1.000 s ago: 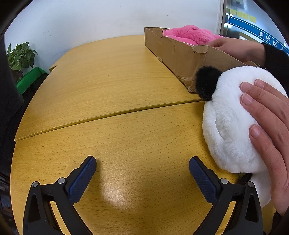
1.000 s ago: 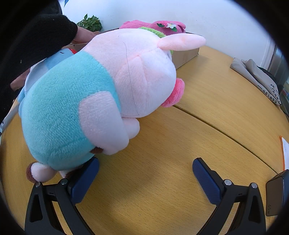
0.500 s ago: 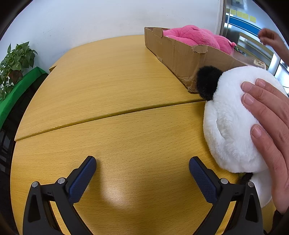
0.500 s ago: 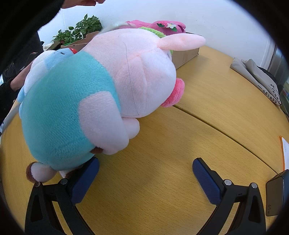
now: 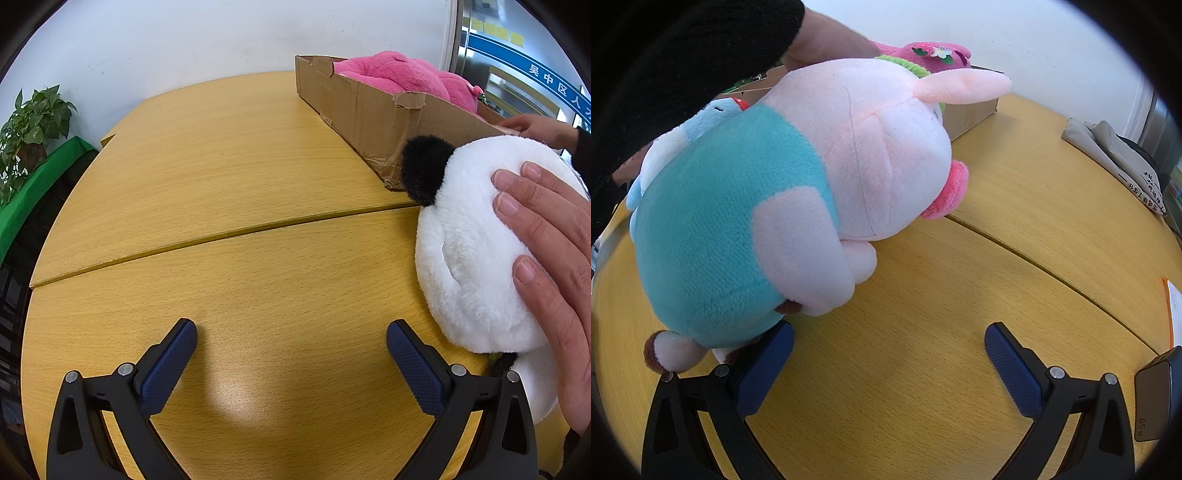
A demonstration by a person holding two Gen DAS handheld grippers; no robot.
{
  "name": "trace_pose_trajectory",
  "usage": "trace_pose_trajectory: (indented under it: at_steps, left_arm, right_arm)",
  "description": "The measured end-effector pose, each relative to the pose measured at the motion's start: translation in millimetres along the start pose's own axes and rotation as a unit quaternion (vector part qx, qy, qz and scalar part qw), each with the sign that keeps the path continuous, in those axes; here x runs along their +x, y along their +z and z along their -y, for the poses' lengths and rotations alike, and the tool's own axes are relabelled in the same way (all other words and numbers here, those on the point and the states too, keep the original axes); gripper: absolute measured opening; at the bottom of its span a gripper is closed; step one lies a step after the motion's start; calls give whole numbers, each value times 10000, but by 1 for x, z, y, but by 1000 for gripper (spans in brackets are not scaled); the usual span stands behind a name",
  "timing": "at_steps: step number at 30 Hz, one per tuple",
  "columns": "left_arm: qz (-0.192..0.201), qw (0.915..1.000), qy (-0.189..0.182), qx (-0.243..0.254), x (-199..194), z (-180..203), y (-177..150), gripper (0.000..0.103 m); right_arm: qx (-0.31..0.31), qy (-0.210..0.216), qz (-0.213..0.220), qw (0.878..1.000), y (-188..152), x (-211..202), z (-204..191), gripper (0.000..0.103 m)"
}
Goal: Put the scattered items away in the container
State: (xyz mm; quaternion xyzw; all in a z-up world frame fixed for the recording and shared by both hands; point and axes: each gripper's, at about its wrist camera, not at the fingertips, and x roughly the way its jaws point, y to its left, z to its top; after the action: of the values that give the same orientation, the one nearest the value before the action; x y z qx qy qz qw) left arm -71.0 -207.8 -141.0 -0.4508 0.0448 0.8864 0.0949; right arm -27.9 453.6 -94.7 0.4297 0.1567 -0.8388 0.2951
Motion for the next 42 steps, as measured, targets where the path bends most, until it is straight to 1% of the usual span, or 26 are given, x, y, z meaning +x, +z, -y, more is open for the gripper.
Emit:
trace_pose_trajectory:
  at_steps: [4,10,22,26,42]
  left_arm:
    - [-2,10000,-4,0,3,0,1,103]
    - [-2,10000,-5,2,-9,3,-2,103]
    - [-7,10000,-7,-6,-11,5,-2,103]
    - [-9,10000,-8,-6,-20,7,-4,103]
    - [-7,10000,-13,-5,-22,8,-7,103]
  right_arm:
    - [-1,0,0,10000,0,0,0,103]
    - [-3,1,-1,10000,0,1,0,103]
    - [-5,3,-1,10000,-1,1,-1,103]
    - [-2,0,-2,10000,-2,1,-2,103]
    - [-6,-2,6,10000,-2,2,-1,103]
